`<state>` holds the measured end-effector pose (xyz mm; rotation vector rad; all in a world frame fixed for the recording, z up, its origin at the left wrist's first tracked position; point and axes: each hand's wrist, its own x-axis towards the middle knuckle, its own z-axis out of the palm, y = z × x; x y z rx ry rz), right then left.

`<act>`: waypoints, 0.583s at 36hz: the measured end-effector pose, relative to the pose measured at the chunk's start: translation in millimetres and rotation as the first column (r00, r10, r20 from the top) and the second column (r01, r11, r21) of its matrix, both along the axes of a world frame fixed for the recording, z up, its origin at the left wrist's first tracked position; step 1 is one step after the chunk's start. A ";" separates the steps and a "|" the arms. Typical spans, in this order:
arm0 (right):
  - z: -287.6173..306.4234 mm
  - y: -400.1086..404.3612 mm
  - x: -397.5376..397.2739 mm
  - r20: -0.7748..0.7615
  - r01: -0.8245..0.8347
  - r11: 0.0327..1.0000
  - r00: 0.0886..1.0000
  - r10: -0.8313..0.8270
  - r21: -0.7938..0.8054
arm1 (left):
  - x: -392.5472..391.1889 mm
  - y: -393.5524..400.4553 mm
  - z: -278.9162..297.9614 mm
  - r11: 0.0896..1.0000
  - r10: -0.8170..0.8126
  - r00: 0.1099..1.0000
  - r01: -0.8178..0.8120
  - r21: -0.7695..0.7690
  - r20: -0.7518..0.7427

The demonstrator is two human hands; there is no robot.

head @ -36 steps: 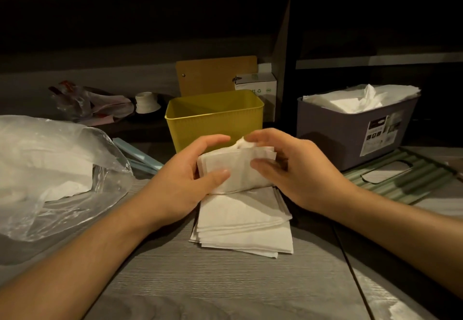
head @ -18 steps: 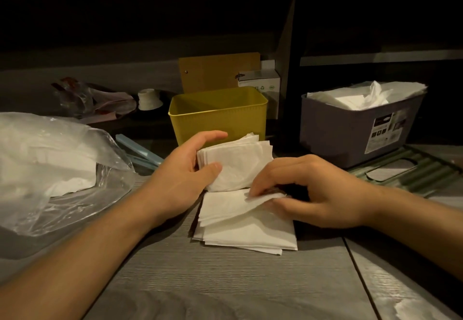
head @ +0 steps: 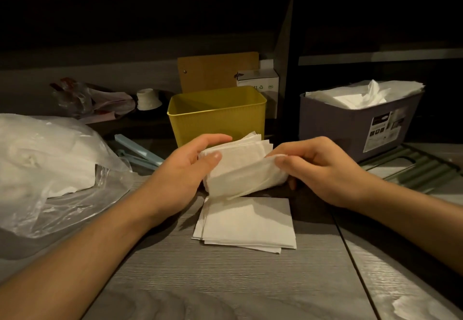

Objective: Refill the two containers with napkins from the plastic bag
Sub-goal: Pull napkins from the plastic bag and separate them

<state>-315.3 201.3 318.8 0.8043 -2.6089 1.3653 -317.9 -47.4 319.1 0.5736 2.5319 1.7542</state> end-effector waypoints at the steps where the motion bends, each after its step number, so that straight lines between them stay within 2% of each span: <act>1: -0.3 -0.8 -0.8 0.005 0.038 0.999 0.999 -0.038 -0.031 | 0.8 0.1 0.5 1.000 0.000 1.000 0.000 -0.003 -0.005; 8: -1.7 -14.1 -5.5 0.065 0.173 0.976 0.984 -0.165 -0.134 | 2.9 2.1 1.8 0.999 -0.048 0.998 0.047 -0.025 -0.036; 13: -2.3 -14.0 -3.5 0.021 0.147 0.972 0.989 -0.146 -0.181 | 0.9 2.7 -1.6 1.000 -0.014 0.999 0.014 -0.008 -0.029; 16: -2.2 -7.4 -1.1 -0.051 0.113 0.984 0.991 -0.121 -0.141 | 2.1 2.2 -1.6 1.000 0.010 1.000 -0.009 0.004 -0.024; 21: -1.0 -1.7 -0.1 -0.138 0.070 0.996 0.988 -0.061 0.056 | 2.6 0.2 -1.5 1.000 0.027 0.999 -0.027 -0.009 -0.019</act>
